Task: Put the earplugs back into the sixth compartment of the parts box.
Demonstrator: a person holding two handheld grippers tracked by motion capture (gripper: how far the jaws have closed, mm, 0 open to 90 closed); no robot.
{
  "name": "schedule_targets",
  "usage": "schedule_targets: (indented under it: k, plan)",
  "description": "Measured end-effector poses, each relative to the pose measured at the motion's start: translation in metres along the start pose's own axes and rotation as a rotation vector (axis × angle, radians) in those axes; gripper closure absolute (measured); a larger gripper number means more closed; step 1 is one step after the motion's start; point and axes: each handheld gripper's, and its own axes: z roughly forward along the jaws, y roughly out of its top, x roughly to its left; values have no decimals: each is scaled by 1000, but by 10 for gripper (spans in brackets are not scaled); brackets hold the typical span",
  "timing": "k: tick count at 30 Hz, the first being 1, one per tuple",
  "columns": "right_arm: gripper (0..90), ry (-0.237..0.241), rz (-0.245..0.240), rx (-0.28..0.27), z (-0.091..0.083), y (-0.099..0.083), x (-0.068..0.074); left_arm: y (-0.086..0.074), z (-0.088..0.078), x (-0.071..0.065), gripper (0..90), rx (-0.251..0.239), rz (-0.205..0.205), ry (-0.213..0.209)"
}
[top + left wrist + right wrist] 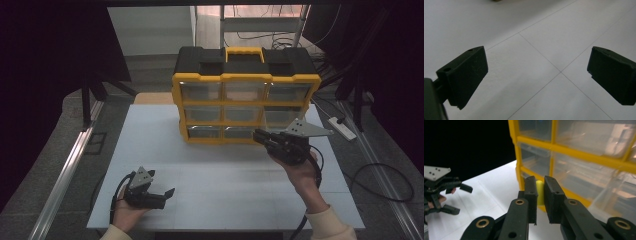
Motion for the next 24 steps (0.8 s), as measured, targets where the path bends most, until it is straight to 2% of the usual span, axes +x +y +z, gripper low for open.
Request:
schedule_targets:
  k: [13, 20, 21, 22, 23, 24]
  plan:
    - [807, -79, 35, -40, -12, 15, -25, 0, 0, 0, 29, -4, 1, 4]
    - [807, -123, 39, -25, -12, 19, -38, 0, -1, 0, 29, -4, -1, 4]
    - [806, -147, 48, -16, -11, 19, -45, 0, 0, 0, 29, -3, 1, 4]
    - [806, -147, 48, -16, -11, 19, -45, 0, 0, 0, 29, -3, 1, 4]
    - [806, -178, 45, -3, -10, 18, -51, 0, 0, 0, 29, -2, 1, 3]
    - [806, -178, 45, -3, -10, 18, -51, 0, 0, 0, 29, -2, 1, 2]
